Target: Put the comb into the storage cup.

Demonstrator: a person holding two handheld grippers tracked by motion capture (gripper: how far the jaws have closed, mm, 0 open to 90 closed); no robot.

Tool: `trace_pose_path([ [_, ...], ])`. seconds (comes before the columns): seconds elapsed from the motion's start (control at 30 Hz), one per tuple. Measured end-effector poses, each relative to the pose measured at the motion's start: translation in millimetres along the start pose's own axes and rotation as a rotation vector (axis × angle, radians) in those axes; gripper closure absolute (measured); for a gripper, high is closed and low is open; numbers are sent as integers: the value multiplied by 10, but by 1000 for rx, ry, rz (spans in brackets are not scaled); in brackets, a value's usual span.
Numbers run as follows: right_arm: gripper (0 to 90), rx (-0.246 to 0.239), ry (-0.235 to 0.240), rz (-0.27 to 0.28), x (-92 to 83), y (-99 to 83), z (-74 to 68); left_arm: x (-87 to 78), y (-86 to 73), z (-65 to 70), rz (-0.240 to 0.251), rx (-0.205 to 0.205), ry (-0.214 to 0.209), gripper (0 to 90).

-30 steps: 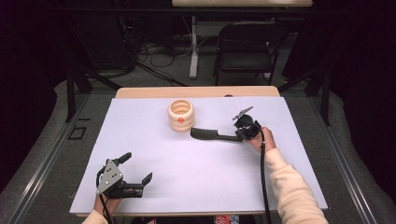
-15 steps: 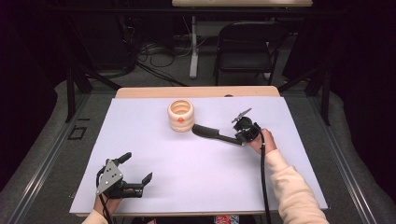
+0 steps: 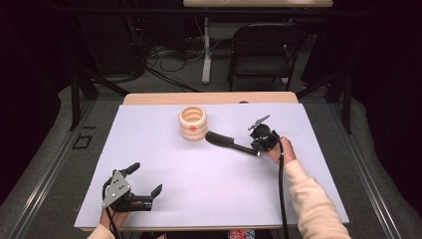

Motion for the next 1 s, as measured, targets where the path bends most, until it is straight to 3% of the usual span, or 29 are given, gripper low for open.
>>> trace_pose_path([
  [0.2, 678, -15, 1, 28, -78, 16, 40, 1, 0, 0, 0, 1, 0, 1],
  [0.23, 653, -3, 9, 30, -98, 21, 33, 2, 0, -2, 0, 0, 0, 1],
  [0.37, 558, -23, 26, 51, -162, 34, 66, 1, 0, 1, 0, 0, -1, 0],
  [0.4, 498, -19, 27, 59, -195, 37, 72, 2, 0, 3, 0, -1, 0, 1],
  [0.5, 447, -36, 39, 60, -227, 44, 78, 2, 0, 4, 0, -1, 0, 1],
  [0.6, 386, -43, 50, 61, -260, 58, 61, 3, 0, 2, -1, 0, -1, 1],
  [0.63, 322, -55, 57, 63, -263, 71, 45, 3, 0, 2, -1, 0, 0, 1],
  [1.0, 107, -86, 88, 56, -265, 123, -47, 4, -1, 3, 0, -1, -2, 1],
])
Point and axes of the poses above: each handheld gripper's, and its own axes: x roughly forward along the jaws, y roughly out of its top, z roughly to its right, the point moved 2 cm from there along x, roughly forward along the jaws, and after that the axes turned 7 degrees about -x, right-handed, at the moved point
